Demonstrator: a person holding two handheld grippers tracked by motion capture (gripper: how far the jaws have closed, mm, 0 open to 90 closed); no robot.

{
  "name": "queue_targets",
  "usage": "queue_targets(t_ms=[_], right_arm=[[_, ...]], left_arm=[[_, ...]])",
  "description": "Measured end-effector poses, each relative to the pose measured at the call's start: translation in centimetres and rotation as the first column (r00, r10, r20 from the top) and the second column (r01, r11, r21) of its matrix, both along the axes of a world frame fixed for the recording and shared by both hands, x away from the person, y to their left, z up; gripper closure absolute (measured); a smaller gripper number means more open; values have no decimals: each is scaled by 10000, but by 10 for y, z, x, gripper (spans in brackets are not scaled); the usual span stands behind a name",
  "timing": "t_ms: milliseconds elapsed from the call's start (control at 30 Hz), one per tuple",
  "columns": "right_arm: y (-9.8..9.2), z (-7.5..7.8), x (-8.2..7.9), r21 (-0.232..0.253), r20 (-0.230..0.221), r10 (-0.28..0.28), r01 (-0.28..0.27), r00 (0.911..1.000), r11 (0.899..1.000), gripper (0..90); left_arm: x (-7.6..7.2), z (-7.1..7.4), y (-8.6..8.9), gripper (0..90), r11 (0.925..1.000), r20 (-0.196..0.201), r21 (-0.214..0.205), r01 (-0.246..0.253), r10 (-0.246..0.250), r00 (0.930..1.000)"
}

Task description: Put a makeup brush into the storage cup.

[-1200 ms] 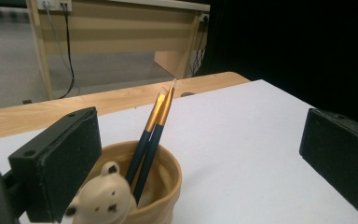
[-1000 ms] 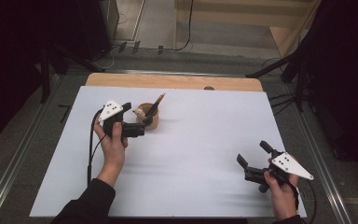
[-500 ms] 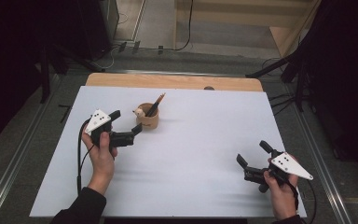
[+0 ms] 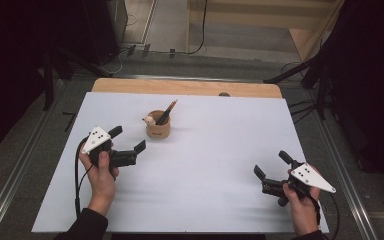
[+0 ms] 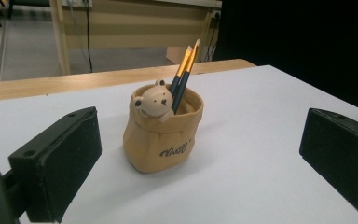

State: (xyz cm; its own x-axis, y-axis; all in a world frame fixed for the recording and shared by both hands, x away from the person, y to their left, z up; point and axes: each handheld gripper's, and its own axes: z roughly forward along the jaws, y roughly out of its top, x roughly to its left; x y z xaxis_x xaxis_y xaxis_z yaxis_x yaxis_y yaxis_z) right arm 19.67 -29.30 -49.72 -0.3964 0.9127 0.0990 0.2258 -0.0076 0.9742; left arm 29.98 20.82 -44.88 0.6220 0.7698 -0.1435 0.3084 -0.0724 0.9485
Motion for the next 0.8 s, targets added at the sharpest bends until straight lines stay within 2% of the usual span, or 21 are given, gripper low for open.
queue_targets(t_ms=[800], right_arm=[[0, -1, 0, -201, 33, -11, 12, 10000, 9998, 0]], left_arm=[[-32, -13, 21, 0, 9993, -56, 373, -44, 47, 10000]])
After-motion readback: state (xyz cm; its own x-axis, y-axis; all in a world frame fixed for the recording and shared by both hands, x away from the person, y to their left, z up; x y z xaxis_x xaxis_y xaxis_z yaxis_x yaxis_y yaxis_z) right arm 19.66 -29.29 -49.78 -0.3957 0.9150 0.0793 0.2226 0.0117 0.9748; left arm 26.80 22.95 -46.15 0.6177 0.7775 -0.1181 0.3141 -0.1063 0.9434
